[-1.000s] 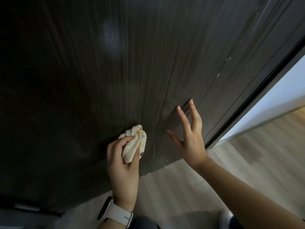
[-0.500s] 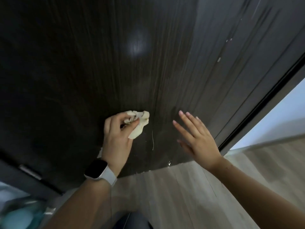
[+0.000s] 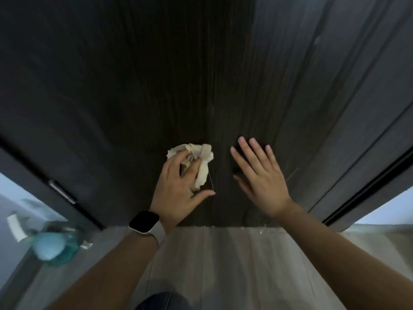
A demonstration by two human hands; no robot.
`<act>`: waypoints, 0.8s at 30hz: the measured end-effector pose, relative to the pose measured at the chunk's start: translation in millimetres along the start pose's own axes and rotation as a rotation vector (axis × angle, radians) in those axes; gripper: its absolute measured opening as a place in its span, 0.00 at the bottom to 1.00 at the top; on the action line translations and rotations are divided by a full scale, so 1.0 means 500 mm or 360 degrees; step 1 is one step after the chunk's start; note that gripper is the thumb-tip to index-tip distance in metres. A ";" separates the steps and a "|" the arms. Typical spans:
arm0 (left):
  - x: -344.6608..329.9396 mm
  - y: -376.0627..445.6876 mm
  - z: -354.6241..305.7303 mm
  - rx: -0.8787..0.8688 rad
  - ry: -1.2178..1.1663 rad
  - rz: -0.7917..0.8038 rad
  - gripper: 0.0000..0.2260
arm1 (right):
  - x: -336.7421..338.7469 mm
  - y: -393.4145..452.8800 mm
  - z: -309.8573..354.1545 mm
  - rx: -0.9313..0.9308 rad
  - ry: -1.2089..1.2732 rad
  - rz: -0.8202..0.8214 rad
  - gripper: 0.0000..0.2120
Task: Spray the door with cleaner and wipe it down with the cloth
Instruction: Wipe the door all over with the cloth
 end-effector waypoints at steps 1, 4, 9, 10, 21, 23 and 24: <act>-0.006 -0.004 -0.001 0.0031 -0.0036 -0.0030 0.31 | -0.004 -0.001 0.002 -0.0009 0.0021 -0.0021 0.34; -0.005 0.003 -0.009 -0.0002 -0.0037 -0.0228 0.21 | -0.002 0.001 -0.005 0.0028 0.0015 -0.0047 0.33; -0.034 0.021 -0.004 0.0001 -0.0084 -0.0275 0.10 | 0.001 0.001 -0.022 0.0083 -0.0034 -0.0017 0.31; -0.050 0.014 0.000 -0.0012 -0.0095 -0.0190 0.11 | -0.002 -0.001 -0.020 0.0085 -0.0036 -0.0022 0.31; -0.125 -0.038 0.024 -0.0471 -0.0107 0.0109 0.15 | -0.022 -0.007 -0.007 0.0010 -0.0048 -0.0147 0.32; -0.096 -0.013 0.019 -0.0595 -0.0088 -0.0014 0.17 | -0.032 -0.027 -0.002 0.0008 -0.0061 -0.0105 0.32; -0.094 -0.006 0.022 -0.0620 -0.0097 -0.0041 0.17 | -0.039 -0.043 0.000 0.0023 -0.0083 -0.0064 0.32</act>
Point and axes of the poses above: each hand's wrist, its own y-axis towards the middle knuckle, its own x-axis out of the back of the hand, z = x × y, the point moved 5 cm from there along y, towards the middle knuckle, and after that the axes turned 3 degrees about x, right-handed, at the moved point
